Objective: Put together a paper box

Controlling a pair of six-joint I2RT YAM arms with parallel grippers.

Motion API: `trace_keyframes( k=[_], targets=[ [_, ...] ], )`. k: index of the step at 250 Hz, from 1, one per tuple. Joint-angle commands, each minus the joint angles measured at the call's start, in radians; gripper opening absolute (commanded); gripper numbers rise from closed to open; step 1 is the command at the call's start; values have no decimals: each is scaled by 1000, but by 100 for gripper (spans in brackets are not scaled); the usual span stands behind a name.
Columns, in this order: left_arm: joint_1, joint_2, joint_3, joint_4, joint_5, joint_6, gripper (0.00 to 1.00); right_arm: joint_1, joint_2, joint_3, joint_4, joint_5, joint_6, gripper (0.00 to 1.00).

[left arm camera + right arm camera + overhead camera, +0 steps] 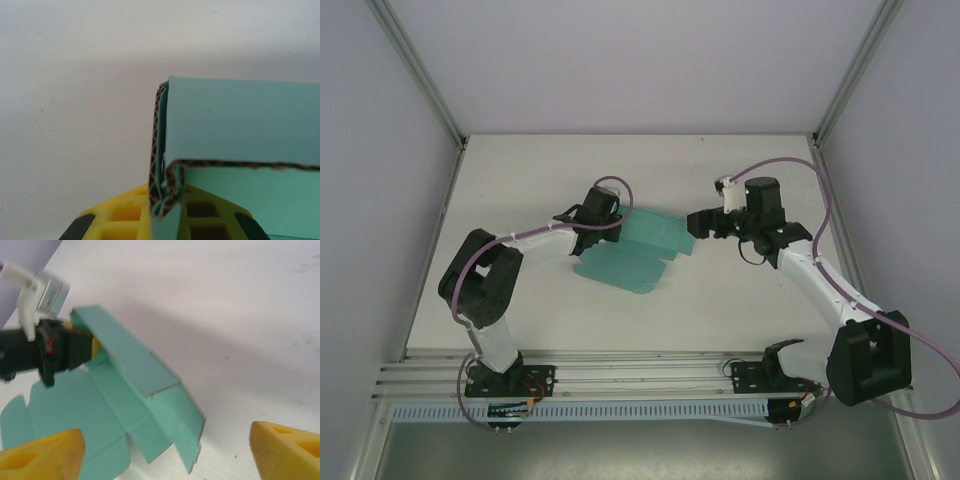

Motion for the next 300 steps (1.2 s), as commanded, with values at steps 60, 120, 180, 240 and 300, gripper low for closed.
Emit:
trace_keyframes(
  k=[60, 120, 180, 240, 300],
  targets=[
    [-3, -73, -34, 29, 65, -28, 0, 80, 195, 136, -39, 146, -4, 99],
    [-2, -97, -25, 20, 97, -40, 0, 113, 299, 114, 40, 123, 45, 99],
    [-3, -100, -25, 62, 169, -42, 0, 166, 358, 89, 254, 168, 119, 99],
    [-3, -105, -34, 47, 141, -58, 0, 183, 350, -18, 518, 389, 313, 99],
    [-3, -135, -51, 58, 49, -114, 0, 190, 107, -132, 296, 414, 272, 99]
  ],
)
